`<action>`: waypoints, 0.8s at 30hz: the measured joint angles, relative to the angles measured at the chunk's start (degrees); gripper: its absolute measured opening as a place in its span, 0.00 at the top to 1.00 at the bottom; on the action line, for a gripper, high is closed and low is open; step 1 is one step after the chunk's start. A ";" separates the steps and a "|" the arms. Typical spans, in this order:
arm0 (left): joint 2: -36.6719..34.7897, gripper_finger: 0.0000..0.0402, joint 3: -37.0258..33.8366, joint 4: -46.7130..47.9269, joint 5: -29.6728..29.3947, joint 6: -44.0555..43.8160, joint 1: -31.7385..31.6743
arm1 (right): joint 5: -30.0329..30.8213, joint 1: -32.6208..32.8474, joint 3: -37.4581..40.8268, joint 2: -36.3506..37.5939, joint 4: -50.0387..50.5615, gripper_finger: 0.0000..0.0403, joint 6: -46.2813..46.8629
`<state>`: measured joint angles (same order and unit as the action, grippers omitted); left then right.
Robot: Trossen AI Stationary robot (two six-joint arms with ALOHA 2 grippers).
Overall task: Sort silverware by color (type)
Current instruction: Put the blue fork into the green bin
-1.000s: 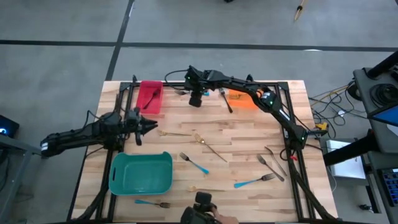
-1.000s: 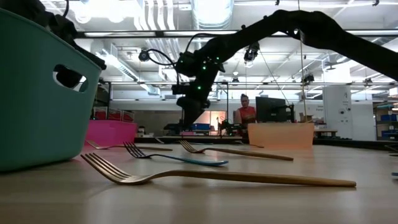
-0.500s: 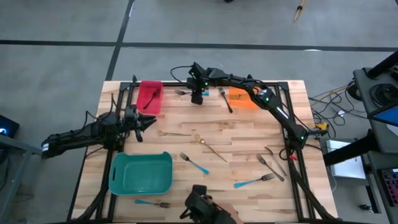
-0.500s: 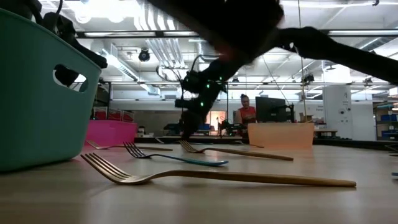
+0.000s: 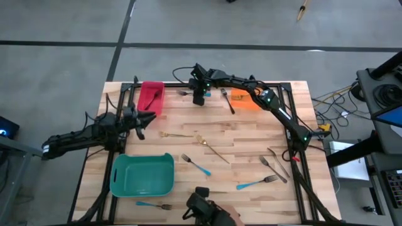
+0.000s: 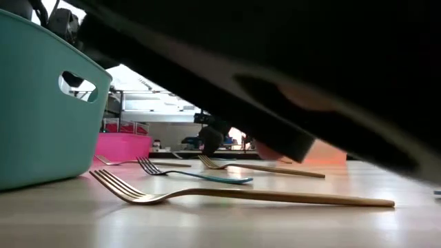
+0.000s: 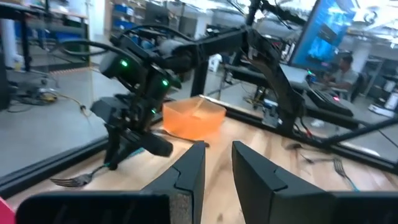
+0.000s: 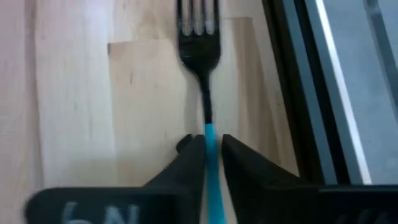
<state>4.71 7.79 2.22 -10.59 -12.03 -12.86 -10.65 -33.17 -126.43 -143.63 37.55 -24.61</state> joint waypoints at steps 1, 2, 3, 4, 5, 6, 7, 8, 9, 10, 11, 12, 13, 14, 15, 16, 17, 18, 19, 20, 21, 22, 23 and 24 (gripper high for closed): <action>0.00 0.85 0.00 -0.53 -0.69 0.02 0.00 | 0.06 0.00 0.00 0.00 -0.02 0.95 -0.15; 0.00 0.85 0.00 -1.22 -1.38 -0.01 0.00 | 0.06 0.00 0.00 0.06 -0.01 0.96 -0.50; 0.02 0.85 0.00 -2.16 -2.47 -0.01 0.00 | 0.06 0.00 0.02 0.27 0.03 0.96 -0.84; 0.08 0.85 0.00 -3.40 -3.88 -0.12 0.01 | 0.08 0.00 0.07 0.61 0.07 0.96 -1.35; 0.13 0.85 0.00 -4.74 -5.66 -0.33 0.00 | 0.10 0.00 0.08 0.85 0.07 0.96 -1.95; 0.18 0.85 0.00 -6.07 -7.46 -0.37 0.00 | 0.07 0.00 0.09 1.19 0.15 0.97 -2.39; 0.24 0.85 0.00 -7.29 -8.99 -0.28 0.00 | -0.06 0.00 0.15 1.72 0.35 0.97 -2.63; 0.28 0.85 0.00 -8.45 -10.24 0.26 0.00 | -0.31 0.00 0.22 2.15 0.60 0.97 -3.22; 0.28 0.86 0.00 -9.37 -11.21 1.15 0.00 | -1.02 -0.01 0.33 2.59 1.14 0.97 -3.61; 0.28 0.86 0.00 -10.21 -11.44 2.51 0.00 | -2.18 -0.16 0.39 3.03 1.42 0.97 -3.93; 0.31 0.87 0.00 -11.15 -11.47 4.25 0.00 | -3.51 -0.35 0.39 3.47 1.14 0.97 -4.12; 0.36 0.87 0.00 -12.15 -11.48 6.23 0.00 | -5.21 -0.58 0.39 3.91 0.70 0.97 -4.17; 0.39 0.88 0.00 -13.10 -11.62 7.97 0.00 | -6.96 -0.96 0.39 4.44 0.47 0.97 -3.94; 0.39 0.88 0.00 -14.02 -12.36 9.39 -0.03 | -8.44 -1.42 0.39 4.94 0.29 0.97 -3.42; 0.39 0.89 0.00 -14.84 -13.81 10.18 -0.07 | -9.50 -1.84 0.33 5.31 0.10 0.97 -2.71; 0.39 0.89 0.00 -15.50 -16.11 10.44 -0.09 | -10.28 -2.19 0.29 5.60 0.00 0.97 -2.01; 0.36 0.90 0.00 -15.78 -18.94 10.39 -0.09 | -10.79 -2.50 0.28 5.73 -0.01 0.97 -1.55; 0.26 0.90 0.00 -15.73 -21.46 9.95 -0.09 | -10.93 -2.68 0.28 5.76 0.04 0.97 -1.16; 0.24 0.90 0.00 -15.73 -23.41 9.73 -0.11 | -11.15 -2.73 0.28 5.79 0.10 0.97 -0.88; 0.22 0.90 0.00 -15.73 -24.63 9.51 -0.15 | -11.39 -2.73 0.28 5.80 0.11 0.97 -0.57; 0.20 0.90 0.00 -15.75 -25.33 9.48 -0.13 | -11.62 -2.73 0.28 5.84 0.02 0.97 -0.38; 0.21 0.90 0.00 -15.74 -26.14 9.56 -0.13 | -11.70 -2.67 0.28 5.99 -0.12 0.97 -0.10; 0.21 0.90 0.00 -15.60 -26.69 9.67 -0.13 | -11.87 -2.69 0.28 6.22 -0.17 0.97 0.01; 0.20 0.90 0.00 -15.47 -27.63 9.77 -0.13 | -11.98 -2.73 0.28 6.47 -0.14 0.97 0.01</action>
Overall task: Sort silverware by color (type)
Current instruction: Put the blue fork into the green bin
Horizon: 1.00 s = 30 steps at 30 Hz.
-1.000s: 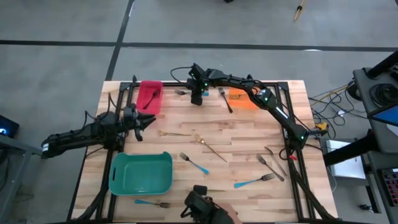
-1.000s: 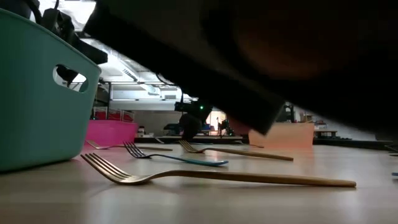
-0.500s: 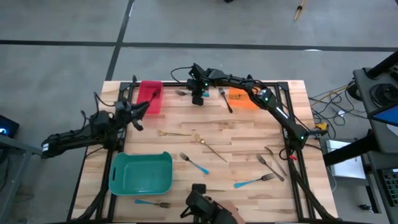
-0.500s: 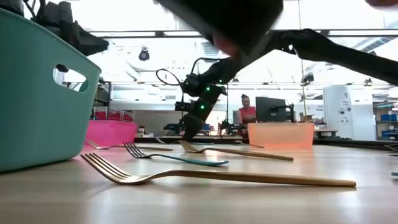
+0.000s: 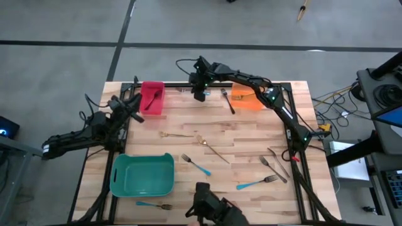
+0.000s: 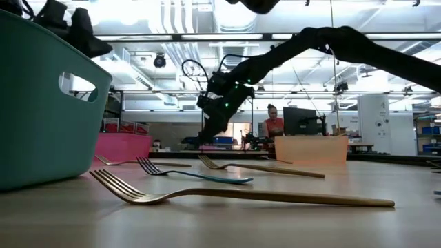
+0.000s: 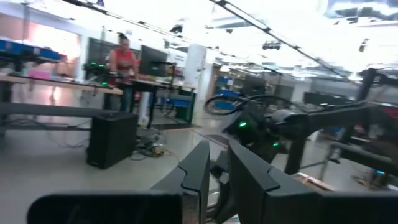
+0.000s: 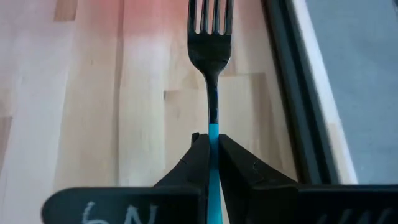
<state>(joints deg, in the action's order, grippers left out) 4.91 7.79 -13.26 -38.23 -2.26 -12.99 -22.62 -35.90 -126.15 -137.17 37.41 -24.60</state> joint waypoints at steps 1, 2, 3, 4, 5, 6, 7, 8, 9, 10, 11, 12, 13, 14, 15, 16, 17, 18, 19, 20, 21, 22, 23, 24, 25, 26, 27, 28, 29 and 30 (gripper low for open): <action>-0.01 0.90 0.00 0.27 -0.76 0.04 0.00 | -0.09 -0.10 0.00 0.20 0.00 0.97 -0.07; 0.01 0.90 0.00 0.42 -1.84 0.06 0.04 | -0.25 -0.15 0.00 0.41 0.05 0.97 -0.34; 0.01 0.90 0.00 0.53 -2.91 0.06 0.04 | -0.32 -0.21 0.00 0.51 0.17 0.97 -0.53; 0.02 0.90 0.00 0.53 -3.48 0.06 0.04 | -0.32 -0.22 0.00 0.55 0.25 0.97 -0.77; 0.04 0.90 0.00 0.49 -3.79 0.10 0.04 | -0.35 -0.22 0.00 0.64 0.28 0.97 -0.92; 0.06 0.90 0.00 0.61 -3.88 0.19 0.04 | -0.37 -0.14 0.00 0.72 0.36 0.97 -1.08; 0.06 0.90 0.00 0.78 -3.90 0.21 0.04 | -0.40 0.04 0.00 0.82 0.39 0.97 -1.22; 0.08 0.90 0.00 0.89 -3.88 0.19 0.04 | -0.45 0.19 0.00 1.04 0.37 0.97 -1.08; 0.08 0.90 0.00 0.92 -3.90 0.20 0.04 | -0.43 0.45 0.00 1.31 0.37 0.97 -0.62; 0.08 0.90 0.00 0.89 -3.90 0.15 0.04 | -0.40 0.76 0.00 1.64 0.35 0.97 -0.31; 0.08 0.90 0.00 0.87 -3.88 0.15 0.04 | -0.32 1.17 0.00 2.08 0.37 0.97 0.21; 0.08 0.90 0.00 0.88 -3.87 0.13 0.04 | -0.29 1.74 0.00 2.54 0.48 0.97 0.82; 0.08 0.90 0.00 0.87 -3.79 0.07 0.04 | -0.20 2.57 0.00 2.93 0.56 0.97 1.09; 0.08 0.90 0.00 0.87 -3.54 -0.12 0.04 | 0.10 3.54 -0.01 3.46 0.56 0.97 1.27; 0.08 0.90 0.00 0.90 -2.95 -0.25 0.04 | 0.16 4.64 0.00 4.12 0.84 0.97 1.67; 0.08 0.90 0.00 0.90 -2.42 -0.36 0.04 | 0.44 5.97 -0.01 4.66 1.06 0.97 2.01; 0.08 0.90 0.00 0.87 -1.40 -0.53 0.02 | 1.25 7.26 -0.02 5.25 1.00 0.97 2.26; 0.04 0.90 0.00 0.83 -0.64 -0.87 0.04 | 2.65 8.60 -0.02 5.94 1.14 0.97 2.55; -0.01 0.90 0.00 0.78 0.56 -1.61 0.04 | 4.72 10.10 -0.02 6.63 1.45 0.97 2.91; -0.04 0.90 0.02 0.54 1.54 -2.98 0.04 | 7.38 11.64 -0.02 7.25 1.79 0.97 3.21; -0.16 0.90 0.22 0.76 1.98 -4.84 0.06 | 10.59 13.29 -0.08 7.83 2.28 0.97 3.56; -0.15 0.90 0.72 1.13 2.68 -6.76 0.07 | 13.73 14.85 -0.11 8.49 3.26 0.97 3.61; -0.12 0.90 1.31 1.11 4.17 -8.45 0.05 | 16.30 16.49 -0.11 9.01 4.66 0.97 3.63; -0.18 0.90 1.96 1.01 6.36 -9.83 0.02 | 18.13 18.09 -0.10 9.53 5.80 0.97 3.84; -0.24 0.90 2.74 1.00 9.10 -11.04 0.04 | 19.20 19.57 -0.11 10.02 6.54 0.97 4.38; -0.25 0.90 3.58 1.04 12.35 -12.12 0.04 | 19.46 20.97 -0.11 10.52 7.12 0.97 5.46; -0.25 0.90 4.49 1.14 15.98 -13.09 0.04 | 19.48 22.35 -0.11 11.01 7.49 0.97 6.21; -0.33 0.90 5.59 1.41 19.50 -13.83 0.04 | 19.52 23.64 -0.11 11.42 7.51 0.97 7.26; -0.49 0.90 6.79 1.83 23.40 -14.38 0.04 | 19.51 24.93 -0.11 11.70 7.26 0.97 8.01; -0.58 0.90 7.93 2.23 27.08 -14.84 0.04 | 19.52 26.08 -0.11 12.08 7.20 0.97 8.64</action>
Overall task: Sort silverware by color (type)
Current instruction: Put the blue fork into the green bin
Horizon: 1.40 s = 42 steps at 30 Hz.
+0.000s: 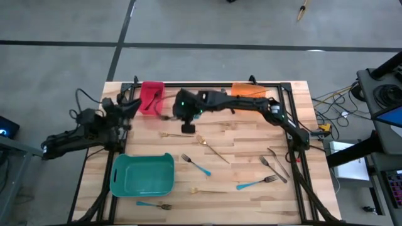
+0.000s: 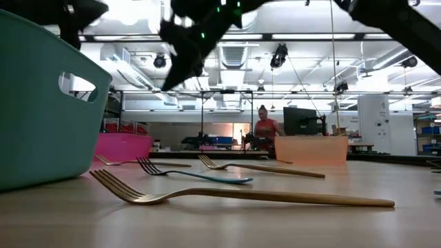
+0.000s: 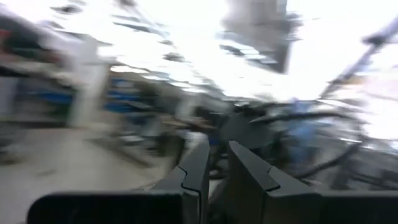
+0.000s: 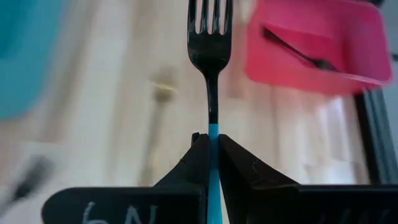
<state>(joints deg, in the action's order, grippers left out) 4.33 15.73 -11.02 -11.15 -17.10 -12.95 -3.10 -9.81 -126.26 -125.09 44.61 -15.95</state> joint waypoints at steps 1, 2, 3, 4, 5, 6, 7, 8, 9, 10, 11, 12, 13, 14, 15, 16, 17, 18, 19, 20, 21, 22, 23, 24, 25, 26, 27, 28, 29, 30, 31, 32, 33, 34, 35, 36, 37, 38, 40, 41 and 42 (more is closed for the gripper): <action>-0.10 0.90 1.22 0.65 3.49 -0.26 0.00 | 0.11 1.06 0.00 0.25 0.06 0.97 0.71; -0.30 0.90 2.49 1.94 6.88 -0.45 0.00 | 0.14 2.14 0.00 0.32 -0.21 0.97 1.55; -0.50 0.90 3.77 3.47 9.68 -0.53 0.01 | 0.12 3.20 0.00 0.32 -0.78 0.97 2.34; -0.76 0.90 5.28 5.44 12.17 -0.60 0.02 | 0.19 4.23 0.00 0.32 -1.14 0.97 3.16; -1.00 0.90 6.80 7.33 14.25 -0.81 0.02 | 0.19 5.30 0.00 0.32 -1.21 0.97 3.83; -1.29 0.90 8.25 9.25 15.79 -0.86 0.02 | 0.16 6.34 0.00 0.29 -1.67 0.97 3.75; -1.69 0.90 9.58 11.51 16.94 -0.68 0.02 | 0.15 7.34 0.00 0.18 -3.32 0.97 2.17; -2.03 0.90 10.66 13.62 17.85 -0.18 0.02 | 0.14 8.23 0.00 0.12 -5.30 0.97 0.55; -2.37 0.90 11.56 15.34 18.18 0.38 0.03 | 0.11 9.11 0.00 0.10 -6.62 0.97 -0.42; -2.83 0.90 12.15 16.67 18.18 0.84 0.00 | -0.02 9.84 0.00 0.10 -7.50 0.97 -0.67; -3.31 0.90 12.49 17.32 18.15 1.26 0.00 | -0.08 10.44 0.00 0.10 -8.41 0.97 -0.65; -3.85 0.90 12.65 17.33 18.15 1.68 0.00 | -0.02 10.89 0.00 0.10 -9.28 0.97 -0.52; -4.31 0.90 12.68 17.27 18.16 2.10 0.00 | 0.12 11.20 0.00 0.10 -10.04 0.97 -0.27; -4.38 0.90 12.64 17.01 18.19 2.49 0.00 | 0.11 11.49 0.00 0.08 -10.83 0.97 0.06; -4.37 0.90 12.48 16.74 18.15 2.78 0.00 | 0.12 11.81 0.00 0.05 -11.82 0.97 0.63; -4.34 0.90 12.23 17.38 18.15 2.97 0.00 | 0.14 12.12 0.00 0.05 -12.95 0.97 1.34; -4.10 0.90 11.84 17.31 18.15 3.06 0.00 | 0.14 12.40 0.00 0.05 -14.05 0.97 1.88; -3.89 0.90 11.36 17.11 18.15 3.09 0.00 | 0.14 12.77 0.00 0.03 -15.19 0.97 2.62; -3.84 0.90 10.73 17.17 18.09 3.18 0.00 | 0.10 13.16 0.00 0.04 -16.39 0.97 3.18; -3.85 0.90 10.17 17.28 17.74 3.31 0.00 | 0.09 13.55 0.00 0.04 -17.67 0.97 3.70; -3.89 0.90 9.66 17.28 17.12 3.32 0.00 | 0.06 13.94 0.00 0.03 -18.90 0.97 4.25; -3.94 0.90 9.19 17.26 16.38 3.32 0.00 | 0.05 14.29 0.00 0.03 -20.05 0.97 4.44; -4.03 0.90 8.82 17.15 15.80 3.28 0.00 | 0.01 14.74 0.00 0.03 -20.85 0.97 4.50; -4.14 0.90 8.45 17.09 15.09 3.27 0.00 | -0.01 15.15 0.00 0.03 -21.23 0.97 4.43; -4.23 0.90 8.09 17.12 14.87 3.29 0.00 | -0.03 15.55 0.00 0.03 -21.40 0.97 4.19; -4.25 0.90 7.76 17.10 14.74 3.33 0.00 | -0.03 15.92 0.00 0.03 -21.39 0.97 3.94; -4.26 0.90 7.46 17.13 14.66 3.32 0.00 | -0.03 16.24 0.00 0.03 -21.39 0.97 3.68; -4.26 0.90 7.27 17.20 14.61 3.32 0.00 | -0.05 16.55 0.00 0.00 -21.56 0.97 3.51; -4.26 0.90 7.22 17.18 14.61 3.32 0.00 | -0.06 16.82 0.01 -0.03 -22.07 0.97 3.52; -4.26 0.90 7.19 17.11 14.61 3.30 0.00 | -0.11 17.10 0.02 -0.20 -22.84 0.97 3.51; -4.26 0.90 7.19 17.05 14.61 3.27 0.00 | -0.26 17.35 0.02 -0.49 -23.96 0.97 3.39; -4.27 0.90 7.19 17.06 14.59 3.21 0.00 | -0.39 17.61 0.02 -0.58 -24.75 0.97 3.33; -4.28 0.90 7.17 17.07 14.59 3.21 0.00 | -0.41 17.83 0.00 -0.66 -24.96 0.97 3.21; -4.28 0.90 7.17 17.05 14.59 3.19 0.00 | -0.58 18.06 0.04 -1.14 -25.51 0.97 3.04; -4.28 0.90 7.17 17.05 14.59 3.17 0.00 | -0.86 18.13 0.04 -1.89 -27.12 0.97 2.70; -4.28 0.90 7.17 17.07 14.57 3.11 0.00 | -1.00 18.30 0.04 -2.14 -27.62 0.97 2.43; -4.26 0.90 7.17 17.08 14.58 3.09 0.00 | -1.06 18.37 0.12 -2.57 -27.40 0.97 2.35; -4.23 0.90 7.17 17.04 14.55 3.07 0.00 | -1.43 18.44 0.13 -3.11 -28.13 0.97 2.37; -4.23 0.90 7.13 17.11 14.56 2.93 0.00 | -1.49 18.48 0.15 -3.77 -29.59 0.97 2.37; -4.17 0.90 7.13 17.05 14.55 2.93 0.00 | -1.49 18.48 0.15 -4.10 -30.16 0.97 2.36; -4.21 0.90 7.13 16.98 14.53 2.91 0.00 | -1.50 18.48 0.15 -4.32 -31.25 0.97 2.26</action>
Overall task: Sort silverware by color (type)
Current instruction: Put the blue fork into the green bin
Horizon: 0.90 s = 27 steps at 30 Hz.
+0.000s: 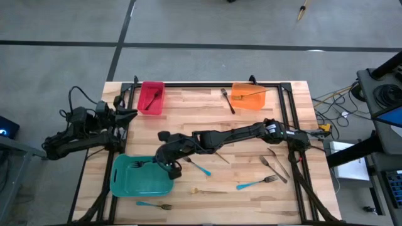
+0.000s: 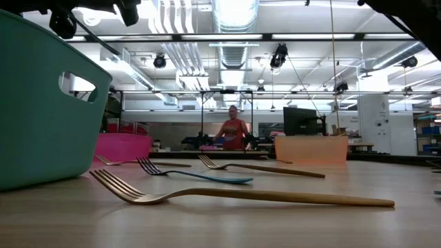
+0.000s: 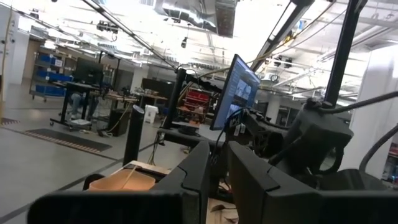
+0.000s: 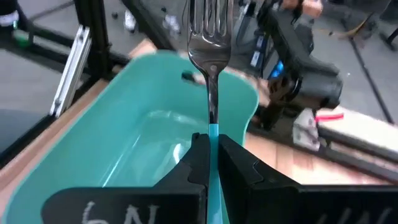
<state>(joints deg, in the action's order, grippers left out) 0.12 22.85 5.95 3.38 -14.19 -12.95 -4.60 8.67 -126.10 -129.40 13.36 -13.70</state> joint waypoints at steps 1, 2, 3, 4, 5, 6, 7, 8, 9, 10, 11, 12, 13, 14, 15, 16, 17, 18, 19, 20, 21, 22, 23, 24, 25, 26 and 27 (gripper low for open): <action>-0.07 0.90 -0.02 0.11 -0.03 0.01 0.00 | 0.02 -0.02 0.00 -0.05 -0.39 0.97 -0.16; -0.05 0.90 -0.02 -0.09 -0.27 0.10 0.00 | 0.02 -0.02 0.00 -0.17 -0.51 0.97 -0.28; -0.06 0.90 -0.02 -0.27 -0.46 0.11 0.00 | 0.00 -0.02 0.00 -0.56 -1.23 0.97 -0.46; -0.07 0.90 -0.02 -0.19 -0.58 0.12 0.00 | 0.01 -0.06 0.00 -0.80 -1.88 0.97 -0.46; -0.05 0.90 -0.02 -0.16 -0.92 0.14 0.00 | 0.01 -0.07 0.00 -1.05 -1.92 0.97 -0.41; -0.05 0.90 -0.02 -0.15 -1.15 0.13 0.00 | 0.01 -0.07 0.00 -1.49 -1.91 0.97 -0.41; -0.05 0.90 -0.02 -0.11 -1.29 0.13 0.00 | 0.02 -0.07 0.00 -1.84 -1.92 0.97 -0.44; -0.05 0.90 -0.02 0.06 -1.45 0.14 0.00 | 0.02 -0.07 0.00 -2.08 -1.62 0.97 -0.43; -0.05 0.90 -0.02 0.13 -1.45 0.15 0.00 | 0.02 -0.12 0.00 -2.50 -1.60 0.97 -0.30; -0.05 0.90 -0.02 0.12 -1.45 0.15 0.00 | 0.03 -0.17 0.00 -2.85 -1.86 0.97 -0.01; -0.07 0.90 -0.02 0.19 -1.45 0.15 0.00 | 0.07 -0.18 0.00 -3.04 -1.61 0.97 0.27; -0.07 0.90 -0.02 0.22 -1.45 0.15 0.00 | 0.10 -0.25 0.00 -3.30 -1.32 0.97 0.82; -0.05 0.90 -0.02 0.20 -1.42 0.15 0.00 | 0.09 -0.28 0.00 -3.47 -1.25 0.97 1.94; -0.05 0.90 -0.02 0.22 -1.42 0.15 0.00 | 0.12 -0.31 0.00 -3.53 -1.04 0.97 3.19; 0.00 0.90 -0.02 0.29 -1.42 0.11 0.00 | 0.14 -0.32 0.00 -3.57 -0.60 0.97 4.06; 0.05 0.90 -0.02 0.29 -1.40 -0.03 0.00 | 0.13 -0.33 0.00 -3.57 -0.14 0.97 4.44; 0.06 0.90 -0.02 0.40 -1.40 -0.32 0.00 | 0.13 -0.33 0.00 -3.57 0.14 0.97 4.59; 0.05 0.90 -0.03 0.66 -1.40 -0.54 0.00 | 0.13 -0.35 0.00 -3.57 0.21 0.97 4.66; 0.04 0.90 -0.04 0.67 -1.38 -0.99 0.00 | 0.15 -0.35 0.00 -3.57 0.28 0.97 4.68; 0.04 0.90 -0.04 0.64 -1.38 -1.52 -0.02 | 0.13 -0.35 0.00 -3.57 0.44 0.97 4.72; 0.02 0.90 -0.04 0.68 -1.38 -2.05 0.00 | 0.13 -0.33 0.00 -3.58 0.48 0.97 4.72; 0.02 0.90 -0.04 0.74 -1.36 -2.60 0.00 | 0.13 -0.33 0.00 -3.59 0.68 0.97 4.71; 0.00 0.90 -0.04 0.96 -1.36 -3.03 0.00 | 0.13 -0.33 0.00 -3.59 1.14 0.97 4.69; 0.00 0.90 -0.04 1.27 -1.36 -3.37 0.00 | 0.13 -0.33 0.00 -3.59 1.44 0.97 4.69; 0.00 0.90 -0.04 1.55 -1.36 -3.58 -0.01 | 0.13 -0.33 0.00 -3.60 1.66 0.97 4.71; 0.00 0.90 -0.04 1.68 -1.35 -3.90 0.00 | 0.13 -0.33 0.00 -3.79 1.81 0.97 4.72; 0.00 0.90 -0.04 1.69 -1.35 -4.14 -0.02 | 0.13 -0.36 0.00 -4.06 1.61 0.97 4.67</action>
<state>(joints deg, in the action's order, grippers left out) 0.12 22.81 7.64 2.03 -18.33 -12.97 -4.47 8.31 -126.10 -133.46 14.97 -9.02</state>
